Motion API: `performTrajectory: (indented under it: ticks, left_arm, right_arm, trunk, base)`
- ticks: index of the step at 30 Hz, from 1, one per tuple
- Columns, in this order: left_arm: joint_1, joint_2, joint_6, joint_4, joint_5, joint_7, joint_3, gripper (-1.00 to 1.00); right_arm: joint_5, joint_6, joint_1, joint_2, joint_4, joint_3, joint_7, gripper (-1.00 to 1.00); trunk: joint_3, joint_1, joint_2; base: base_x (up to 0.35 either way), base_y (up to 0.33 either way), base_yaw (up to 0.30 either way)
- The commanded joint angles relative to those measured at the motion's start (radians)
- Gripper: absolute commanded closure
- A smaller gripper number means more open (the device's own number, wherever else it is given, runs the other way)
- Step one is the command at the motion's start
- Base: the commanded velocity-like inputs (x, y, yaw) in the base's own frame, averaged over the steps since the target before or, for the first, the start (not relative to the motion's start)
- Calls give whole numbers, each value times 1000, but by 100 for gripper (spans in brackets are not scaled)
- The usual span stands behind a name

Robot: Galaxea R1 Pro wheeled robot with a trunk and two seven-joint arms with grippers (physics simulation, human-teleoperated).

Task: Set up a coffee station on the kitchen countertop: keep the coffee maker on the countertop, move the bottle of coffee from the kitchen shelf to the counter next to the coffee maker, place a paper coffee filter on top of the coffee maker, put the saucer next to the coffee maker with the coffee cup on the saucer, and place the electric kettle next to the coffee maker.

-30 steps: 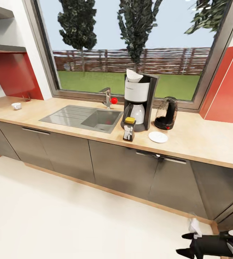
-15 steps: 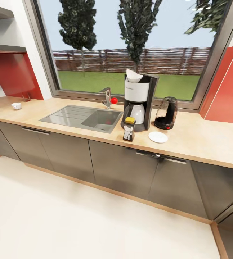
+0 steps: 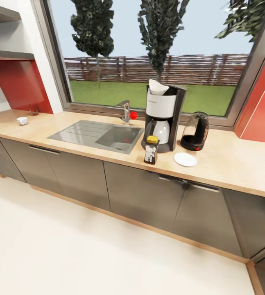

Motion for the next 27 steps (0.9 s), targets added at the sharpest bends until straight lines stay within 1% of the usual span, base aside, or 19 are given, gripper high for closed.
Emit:
performTrajectory:
  ticks: [1,17,21,24,27]
  left_arm:
    - [0,0,-2,-1,7,-2,-7,-100]
    - [0,0,-1,-1,7,-1,-10,-100]
    - [0,0,0,-2,7,-1,-11,-100]
    - [0,0,1,-2,7,-1,-12,-100]
    - [0,0,1,-2,7,-2,-12,-100]
  right_arm:
    - [-7,-3,-1,0,0,8,2,-100]
    - [-6,-3,-1,9,2,8,-2,-100]
    - [-5,-3,-1,9,2,8,-1,-100]
    - [-5,-3,-1,10,2,8,-1,-100]
    - [-5,-3,-1,10,2,8,-1,-100]
  trunk:
    - [-1,0,0]
    - [-1,0,0]
    - [-1,0,0]
    - [-1,0,0]
    - [-1,0,0]
  base:
    - [77,0,227]
    - [16,3,266]
    - [158,120,137]
    - [233,186,54]
    - [251,204,170]
